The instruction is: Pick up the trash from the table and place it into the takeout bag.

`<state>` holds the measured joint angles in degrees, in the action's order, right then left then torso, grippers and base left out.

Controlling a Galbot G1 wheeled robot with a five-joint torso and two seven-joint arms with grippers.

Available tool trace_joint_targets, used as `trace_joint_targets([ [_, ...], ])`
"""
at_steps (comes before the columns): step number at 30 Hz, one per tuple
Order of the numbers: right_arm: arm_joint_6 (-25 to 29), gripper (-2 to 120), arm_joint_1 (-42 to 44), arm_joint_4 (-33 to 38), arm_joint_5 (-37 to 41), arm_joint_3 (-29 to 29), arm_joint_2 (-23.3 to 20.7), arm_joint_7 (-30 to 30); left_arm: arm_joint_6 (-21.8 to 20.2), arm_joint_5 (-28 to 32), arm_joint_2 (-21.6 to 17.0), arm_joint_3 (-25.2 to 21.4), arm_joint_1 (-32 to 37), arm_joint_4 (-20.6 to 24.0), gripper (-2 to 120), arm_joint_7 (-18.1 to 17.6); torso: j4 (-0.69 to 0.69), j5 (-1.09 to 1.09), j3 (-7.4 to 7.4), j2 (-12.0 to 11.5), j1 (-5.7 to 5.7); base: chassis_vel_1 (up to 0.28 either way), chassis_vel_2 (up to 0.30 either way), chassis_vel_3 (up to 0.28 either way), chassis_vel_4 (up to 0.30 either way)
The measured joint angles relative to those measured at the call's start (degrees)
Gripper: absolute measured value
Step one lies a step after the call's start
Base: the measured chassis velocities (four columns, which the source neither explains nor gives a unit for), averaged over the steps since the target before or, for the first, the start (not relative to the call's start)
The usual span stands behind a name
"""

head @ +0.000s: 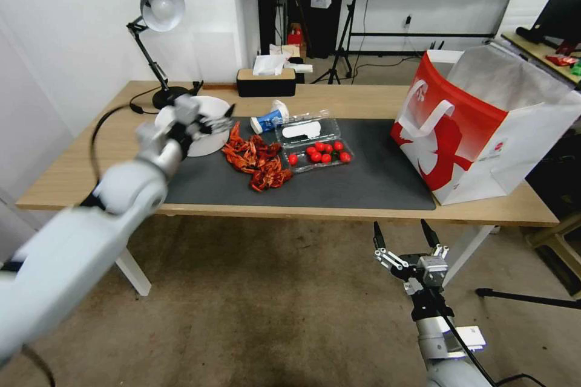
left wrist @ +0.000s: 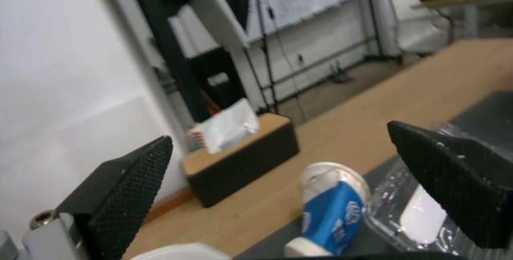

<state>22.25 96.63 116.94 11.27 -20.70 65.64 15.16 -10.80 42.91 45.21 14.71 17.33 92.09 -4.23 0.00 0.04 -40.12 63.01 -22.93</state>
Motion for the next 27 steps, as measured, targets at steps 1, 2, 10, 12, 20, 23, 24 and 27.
trace_joint_targets([
  [1, -0.2, 100, 0.1, 0.2, -0.2, 0.0, 0.1, 0.0, -0.6, 0.4, 1.7, 3.9, -4.1, -3.4, 100, 1.5, 0.01, -0.06, -0.01, 0.0, 0.0, 0.0, 0.0, 0.0, 0.0],
  [2, -0.3, 100, 0.1, 0.4, -0.3, 0.0, 0.2, 0.0, -0.8, 0.5, 2.6, 5.5, -6.0, -5.0, 100, 2.3, 0.02, -0.08, -0.01, 0.0, 0.0, 0.0, 0.0, 0.0, 0.0],
  [10, -0.7, 100, 0.5, 1.0, -0.4, -0.5, 0.4, 0.2, -4.8, -2.8, 11.5, 17.7, -20.9, -24.5, 100, 16.7, 0.0, -0.03, 0.0, 0.0, 0.0, 0.0, 0.0, 0.0, 0.0],
  [12, -0.7, 100, 0.6, 1.0, -0.4, -0.5, 0.4, 0.2, -5.0, -3.7, 12.4, 18.6, -22.0, -27.0, 100, 18.2, 0.02, -0.04, 0.0, 0.0, 0.0, 0.0, 0.0, 0.0, 0.0],
  [20, -0.7, 100, 0.5, 0.3, -0.3, -0.8, 0.4, 0.3, -5.5, -10.8, 17.1, 20.1, -25.4, -39.0, 100, 26.2, 0.01, -0.04, 0.0, 0.0, 0.01, 0.0, 0.0, 0.0, 0.0],
  [23, -0.7, 100, 0.5, -0.2, -0.2, -0.9, 0.3, 0.4, -6.5, -14.7, 17.3, 19.9, -25.8, -40.2, 100, 30.6, 0.02, -0.05, 0.01, 0.0, 0.02, 0.0, 0.0, 0.0, 0.0],
  [24, -0.7, 100, 0.5, -0.2, -0.2, -0.9, 0.3, 0.4, -6.5, -14.7, 17.3, 19.9, -25.8, -40.2, 100, 30.6, 0.02, -0.05, 0.01, 0.0, 0.02, 0.0, 0.0, 0.0, 0.0],
  [27, -0.2, 100, 0.5, -0.6, -0.1, -1.0, 0.3, 0.4, -6.9, -19.1, 17.5, 19.7, -26.7, -41.6, 100, 34.9, 0.01, -0.03, 0.01, 0.0, 0.02, 0.0, 0.0, 0.0, 0.0],
])
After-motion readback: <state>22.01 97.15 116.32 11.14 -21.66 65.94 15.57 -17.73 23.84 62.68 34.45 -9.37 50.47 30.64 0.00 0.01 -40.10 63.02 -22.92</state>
